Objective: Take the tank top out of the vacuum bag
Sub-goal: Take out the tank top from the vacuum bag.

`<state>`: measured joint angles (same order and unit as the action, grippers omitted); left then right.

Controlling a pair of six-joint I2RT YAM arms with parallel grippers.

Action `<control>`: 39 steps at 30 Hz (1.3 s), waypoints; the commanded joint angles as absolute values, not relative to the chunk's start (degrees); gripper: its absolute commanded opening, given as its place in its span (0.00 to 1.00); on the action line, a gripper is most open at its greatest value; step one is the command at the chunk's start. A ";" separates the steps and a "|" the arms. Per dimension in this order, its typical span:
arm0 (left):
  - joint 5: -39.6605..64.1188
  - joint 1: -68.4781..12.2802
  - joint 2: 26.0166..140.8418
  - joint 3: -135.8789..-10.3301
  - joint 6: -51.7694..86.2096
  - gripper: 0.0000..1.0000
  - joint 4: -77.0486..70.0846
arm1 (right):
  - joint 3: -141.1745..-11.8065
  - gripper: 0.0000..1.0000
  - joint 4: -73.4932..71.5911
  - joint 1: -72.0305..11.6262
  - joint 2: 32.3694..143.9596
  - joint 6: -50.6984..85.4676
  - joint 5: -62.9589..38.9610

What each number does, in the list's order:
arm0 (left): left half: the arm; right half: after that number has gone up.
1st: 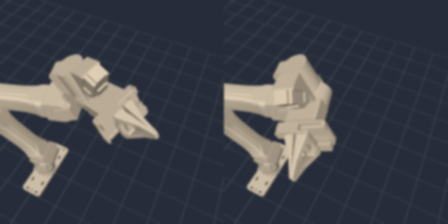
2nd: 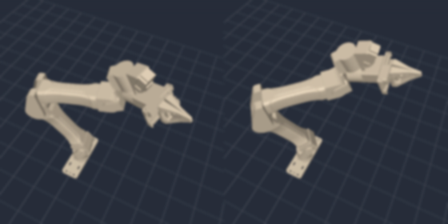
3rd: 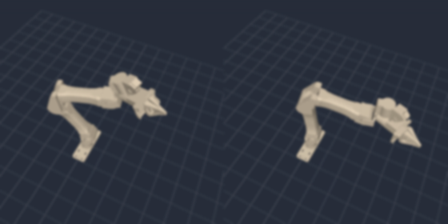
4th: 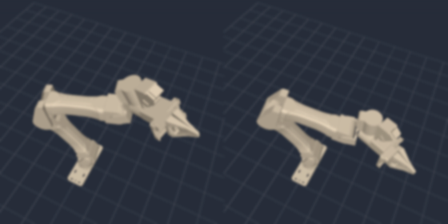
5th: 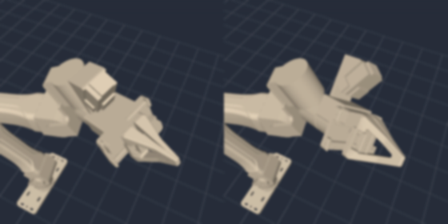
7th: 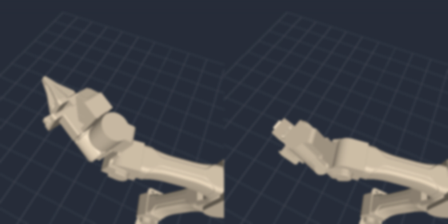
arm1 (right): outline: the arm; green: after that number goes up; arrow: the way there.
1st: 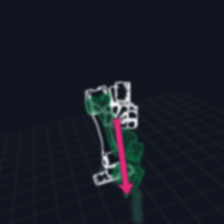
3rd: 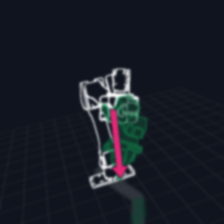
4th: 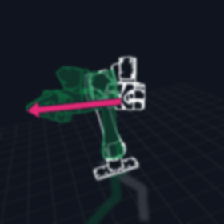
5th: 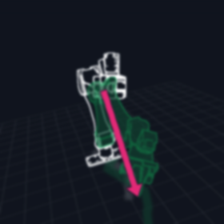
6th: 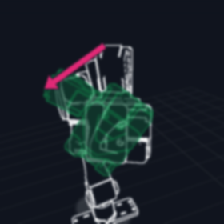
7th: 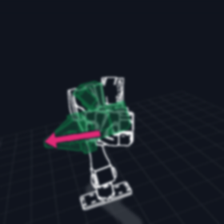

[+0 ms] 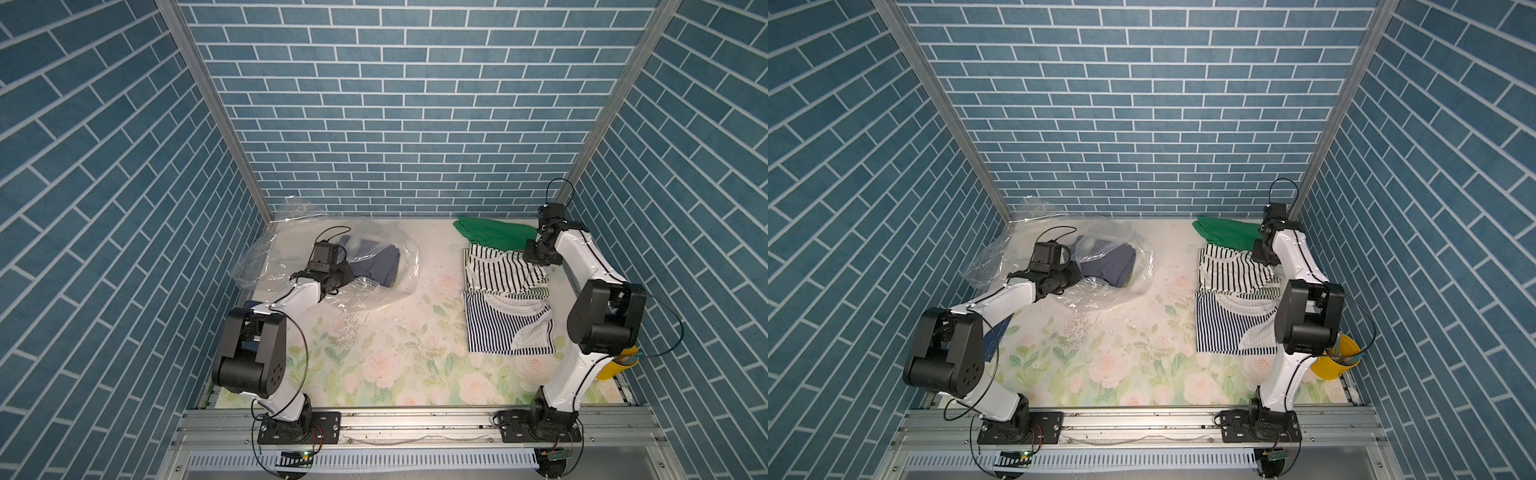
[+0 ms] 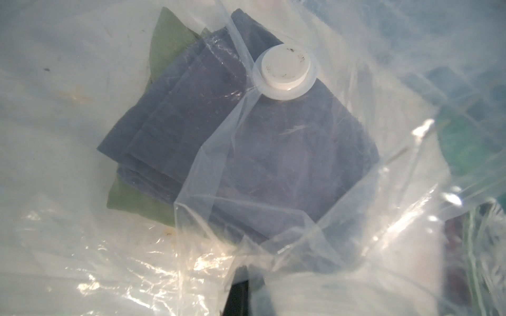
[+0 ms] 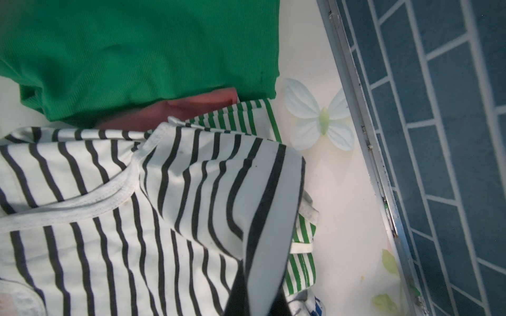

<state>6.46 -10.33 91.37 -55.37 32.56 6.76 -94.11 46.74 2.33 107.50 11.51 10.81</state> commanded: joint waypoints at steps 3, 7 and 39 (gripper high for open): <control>4.84 -10.37 91.20 -56.07 32.59 0.00 6.19 | -96.22 0.00 44.68 2.90 109.06 8.65 13.55; 4.82 -10.37 91.20 -56.07 32.69 0.00 6.21 | -96.48 0.05 44.38 3.67 110.66 8.09 14.24; 5.71 -10.81 84.62 -53.25 28.38 0.00 10.05 | -67.86 0.77 11.29 -19.20 91.85 36.19 -10.69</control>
<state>5.65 -10.76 85.84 -54.41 31.14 9.34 -70.85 21.61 -14.57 94.48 27.44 -5.78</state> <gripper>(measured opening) 0.055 0.773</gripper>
